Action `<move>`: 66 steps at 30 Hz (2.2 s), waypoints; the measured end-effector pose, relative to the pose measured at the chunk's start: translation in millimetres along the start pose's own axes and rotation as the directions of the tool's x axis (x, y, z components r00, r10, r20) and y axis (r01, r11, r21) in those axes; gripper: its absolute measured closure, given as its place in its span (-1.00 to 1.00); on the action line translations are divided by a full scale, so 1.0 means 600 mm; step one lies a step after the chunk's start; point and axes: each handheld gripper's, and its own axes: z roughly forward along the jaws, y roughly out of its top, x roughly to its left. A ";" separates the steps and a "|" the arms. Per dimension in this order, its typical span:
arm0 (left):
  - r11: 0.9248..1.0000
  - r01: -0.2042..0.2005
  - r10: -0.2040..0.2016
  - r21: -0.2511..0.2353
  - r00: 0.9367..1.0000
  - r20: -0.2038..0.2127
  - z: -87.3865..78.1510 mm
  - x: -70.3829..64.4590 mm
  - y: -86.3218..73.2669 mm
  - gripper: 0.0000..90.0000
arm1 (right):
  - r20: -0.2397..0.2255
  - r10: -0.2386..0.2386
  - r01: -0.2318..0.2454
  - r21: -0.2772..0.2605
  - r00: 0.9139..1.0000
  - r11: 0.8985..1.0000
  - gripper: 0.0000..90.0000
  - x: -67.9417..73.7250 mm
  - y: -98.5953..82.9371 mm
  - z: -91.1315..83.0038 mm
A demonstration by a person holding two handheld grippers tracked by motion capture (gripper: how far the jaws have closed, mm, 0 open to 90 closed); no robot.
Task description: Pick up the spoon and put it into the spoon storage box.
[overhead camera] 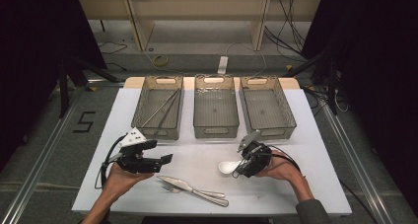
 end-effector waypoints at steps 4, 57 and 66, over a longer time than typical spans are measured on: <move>1.000 -0.001 0.001 0.002 1.000 -0.003 0.000 0.000 -0.001 -0.56 | -0.010 -0.011 0.011 0.009 1.000 1.000 0.12 0.006 0.001 -0.003; 1.000 -0.010 0.009 -0.030 1.000 -0.009 -0.003 -0.003 -0.001 -0.56 | 0.125 0.273 -0.217 -0.343 0.954 0.914 0.92 -0.048 0.091 -0.126; 0.999 -0.012 0.012 -0.030 1.000 -0.011 -0.004 -0.003 0.000 -0.56 | 0.136 0.320 -0.259 -0.342 0.937 0.903 0.92 -0.080 0.133 -0.125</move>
